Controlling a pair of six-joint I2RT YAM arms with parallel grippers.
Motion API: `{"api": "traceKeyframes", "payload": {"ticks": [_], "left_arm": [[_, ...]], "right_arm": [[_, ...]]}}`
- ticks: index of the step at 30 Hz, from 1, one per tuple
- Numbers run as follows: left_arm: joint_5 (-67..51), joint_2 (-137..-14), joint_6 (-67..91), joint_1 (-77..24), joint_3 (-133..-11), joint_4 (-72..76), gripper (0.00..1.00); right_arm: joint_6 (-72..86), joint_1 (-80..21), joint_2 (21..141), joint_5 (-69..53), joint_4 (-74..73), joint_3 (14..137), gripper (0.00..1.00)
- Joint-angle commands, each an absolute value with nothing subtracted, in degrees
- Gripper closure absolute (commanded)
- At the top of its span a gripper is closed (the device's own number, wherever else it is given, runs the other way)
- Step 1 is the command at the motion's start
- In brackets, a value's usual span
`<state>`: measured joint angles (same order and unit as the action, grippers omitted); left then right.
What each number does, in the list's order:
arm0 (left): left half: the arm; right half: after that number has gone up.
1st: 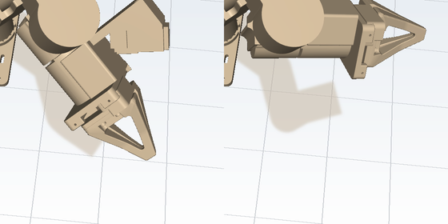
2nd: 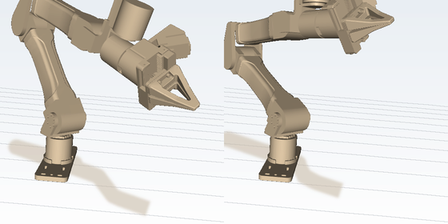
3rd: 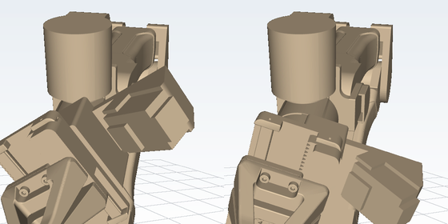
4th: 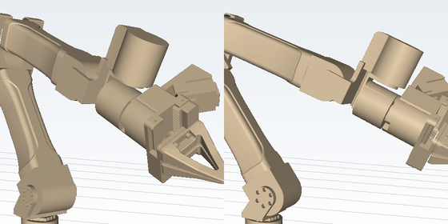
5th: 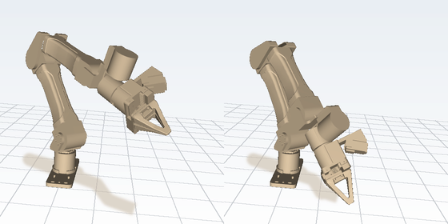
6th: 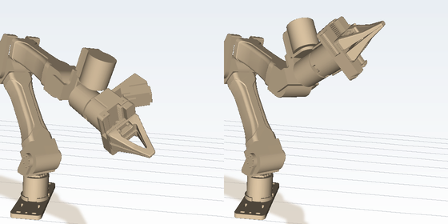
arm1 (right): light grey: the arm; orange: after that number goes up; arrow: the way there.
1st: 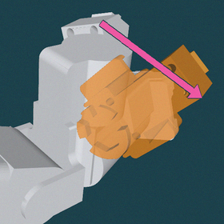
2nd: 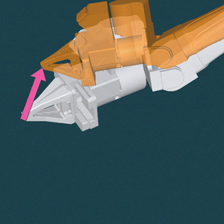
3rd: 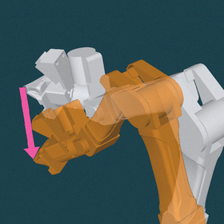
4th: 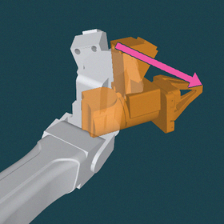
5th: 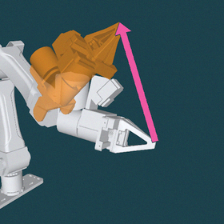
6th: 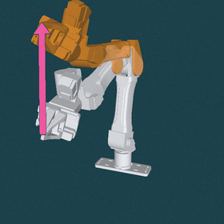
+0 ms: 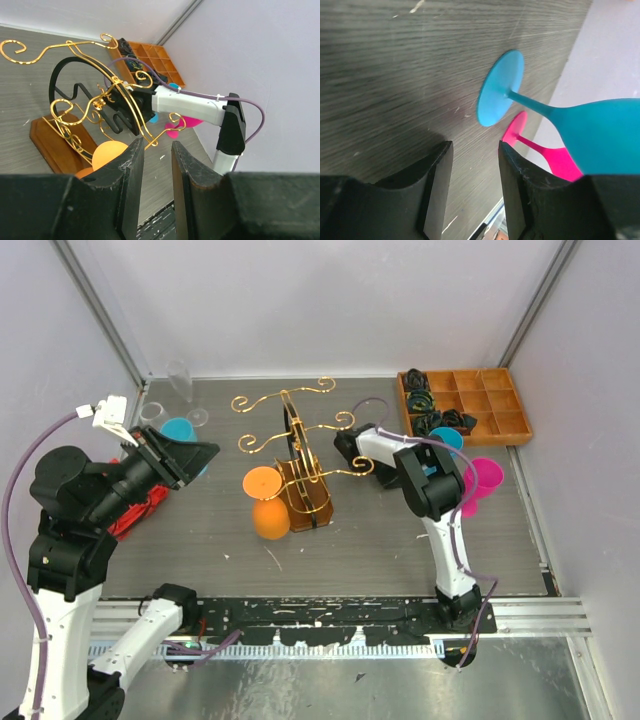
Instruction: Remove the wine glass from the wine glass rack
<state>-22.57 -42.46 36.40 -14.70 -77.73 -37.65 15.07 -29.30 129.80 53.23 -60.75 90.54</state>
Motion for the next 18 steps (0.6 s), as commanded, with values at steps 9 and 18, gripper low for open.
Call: {"api": "traceKeyframes", "payload": {"ticks": [9,18], "left_arm": [[-21.84,-41.59,35.04,-14.95,-77.87,-38.83,0.64],[-19.63,-42.62,35.08,-14.97,-77.12,-43.18,0.60]], "right_arm": [[10.73,-29.66,123.48,10.89,-48.56,88.57,0.49],[12.42,-22.80,117.51,-9.75,-47.39,88.64,0.48]]}}
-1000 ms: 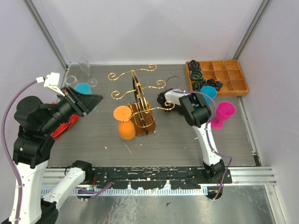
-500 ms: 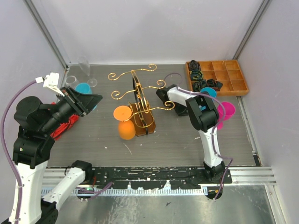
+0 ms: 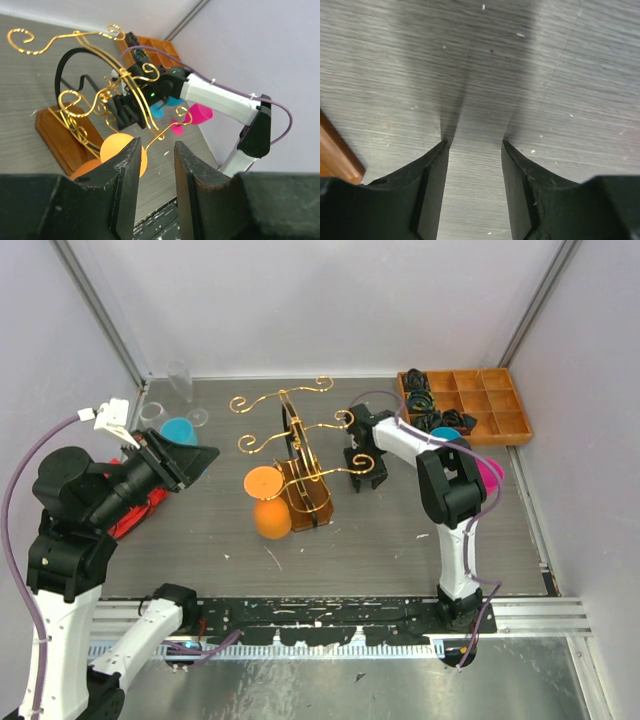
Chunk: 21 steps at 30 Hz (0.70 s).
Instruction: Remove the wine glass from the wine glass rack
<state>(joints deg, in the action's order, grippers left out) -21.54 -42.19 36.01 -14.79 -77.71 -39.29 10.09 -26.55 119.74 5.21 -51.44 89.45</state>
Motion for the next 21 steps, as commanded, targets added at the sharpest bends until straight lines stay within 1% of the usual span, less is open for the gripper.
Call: {"api": "traceKeyframes", "payload": {"ticks": [1,6,9,13,15,21], "left_arm": [[-19.37,-43.03,34.99,-14.98,-77.01,-44.26,0.61],[-18.79,-46.34,35.72,-14.95,-75.84,-51.11,0.61],[-21.25,-48.21,35.85,-15.02,-74.63,-53.09,0.55],[-21.79,-48.82,35.61,-15.00,-72.83,-54.09,0.45],[-22.31,-48.90,35.60,-14.95,-71.43,-53.59,0.42],[-25.43,-49.74,36.95,-14.95,-67.43,-51.28,0.43]], "right_arm": [[12.41,-22.25,116.97,-10.51,-47.50,88.60,0.48],[12.34,-20.33,114.26,-13.67,-47.46,87.42,0.47],[12.57,-19.90,112.71,-13.46,-47.21,86.43,0.47],[12.85,-19.53,111.74,-13.10,-47.27,86.11,0.47],[13.09,-19.30,111.33,-13.31,-47.37,86.05,0.47],[13.47,-18.86,110.41,-13.37,-47.45,85.84,0.47]]}}
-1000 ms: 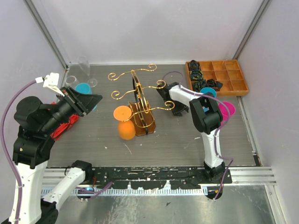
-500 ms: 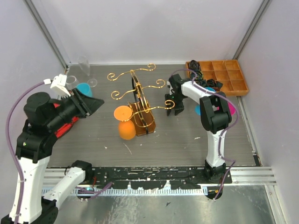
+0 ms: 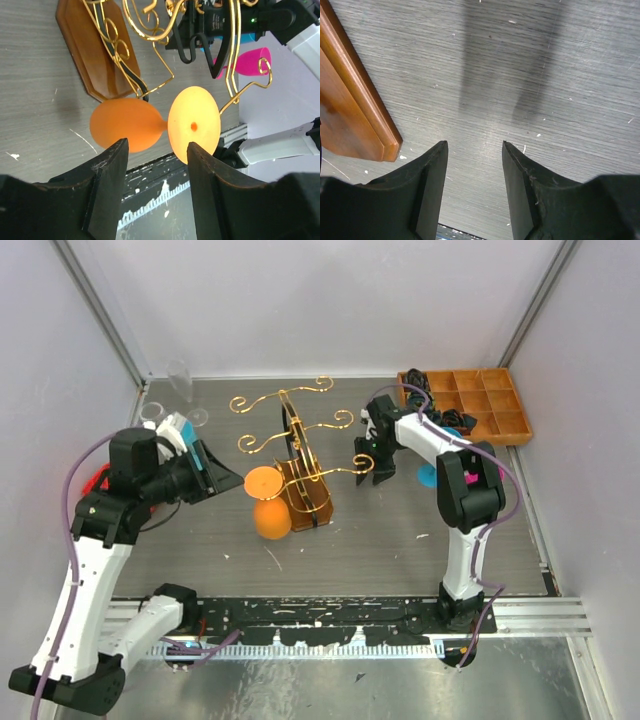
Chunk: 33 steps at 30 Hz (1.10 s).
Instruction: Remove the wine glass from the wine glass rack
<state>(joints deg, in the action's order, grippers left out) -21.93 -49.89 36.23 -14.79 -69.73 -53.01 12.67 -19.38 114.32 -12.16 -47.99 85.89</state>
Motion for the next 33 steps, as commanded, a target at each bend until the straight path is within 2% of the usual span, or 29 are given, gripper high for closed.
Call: {"api": "traceKeyframes", "payload": {"ticks": [1,10,15,19,23,28,30,33], "left_arm": [[-25.69,-49.16,37.84,-14.98,-66.50,-49.55,0.43],[-29.17,-46.44,46.06,-15.01,-59.14,-37.07,0.52],[-31.88,-46.54,49.74,-14.96,-56.43,-32.12,0.54],[-32.90,-45.95,51.93,-15.01,-55.27,-29.36,0.65],[-34.24,-46.56,52.85,-14.99,-54.77,-27.07,0.64],[-37.76,-47.78,55.19,-14.94,-53.73,-23.42,0.87],[-38.14,-47.68,55.62,-14.94,-53.90,-23.02,0.87],[-39.34,-48.36,55.63,-14.95,-54.05,-23.14,0.82]], "right_arm": [[13.45,-18.63,110.27,-13.42,-47.46,85.67,0.47],[13.11,-16.79,108.53,-13.55,-47.20,82.98,0.48],[13.10,-15.99,108.19,-13.67,-47.02,82.32,0.49],[13.02,-15.83,107.81,-13.66,-47.02,81.93,0.49],[12.97,-15.37,107.40,-13.54,-46.93,81.56,0.50],[12.80,-14.65,106.90,-13.64,-47.02,81.28,0.51],[12.70,-14.21,106.72,-13.70,-46.99,81.18,0.51],[12.67,-13.64,106.61,-14.09,-46.98,81.15,0.51]]}}
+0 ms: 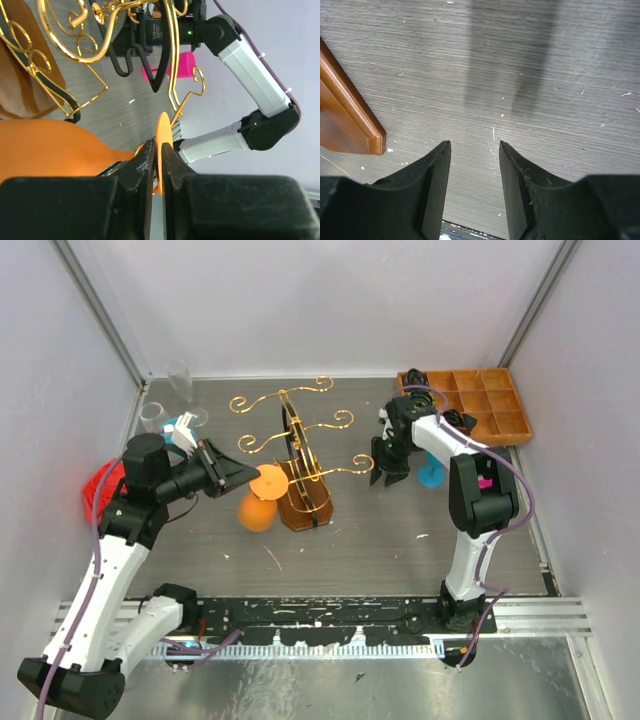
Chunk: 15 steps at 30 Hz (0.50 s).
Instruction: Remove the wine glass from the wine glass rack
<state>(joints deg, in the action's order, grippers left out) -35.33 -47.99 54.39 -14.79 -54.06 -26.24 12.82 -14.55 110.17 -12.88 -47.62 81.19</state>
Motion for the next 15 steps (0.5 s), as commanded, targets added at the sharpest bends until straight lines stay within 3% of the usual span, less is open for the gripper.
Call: {"api": "traceKeyframes", "payload": {"ticks": [1,7,11,15], "left_arm": [[-39.60,-48.62,55.60,-14.94,-54.01,-23.19,0.81],[-41.42,-49.46,55.74,-14.96,-53.87,-23.20,0.75],[-41.57,-49.68,54.45,-14.94,-54.51,-24.88,1.00],[-38.28,-48.75,51.19,-14.97,-57.25,-29.18,1.00]], "right_arm": [[12.59,-13.53,106.57,-14.25,-47.02,81.20,0.52],[12.52,-12.67,106.22,-14.35,-47.19,81.31,0.52],[13.05,-12.25,104.98,-14.75,-47.33,81.62,0.52],[13.45,-12.16,102.95,-14.79,-48.23,83.24,0.52]]}}
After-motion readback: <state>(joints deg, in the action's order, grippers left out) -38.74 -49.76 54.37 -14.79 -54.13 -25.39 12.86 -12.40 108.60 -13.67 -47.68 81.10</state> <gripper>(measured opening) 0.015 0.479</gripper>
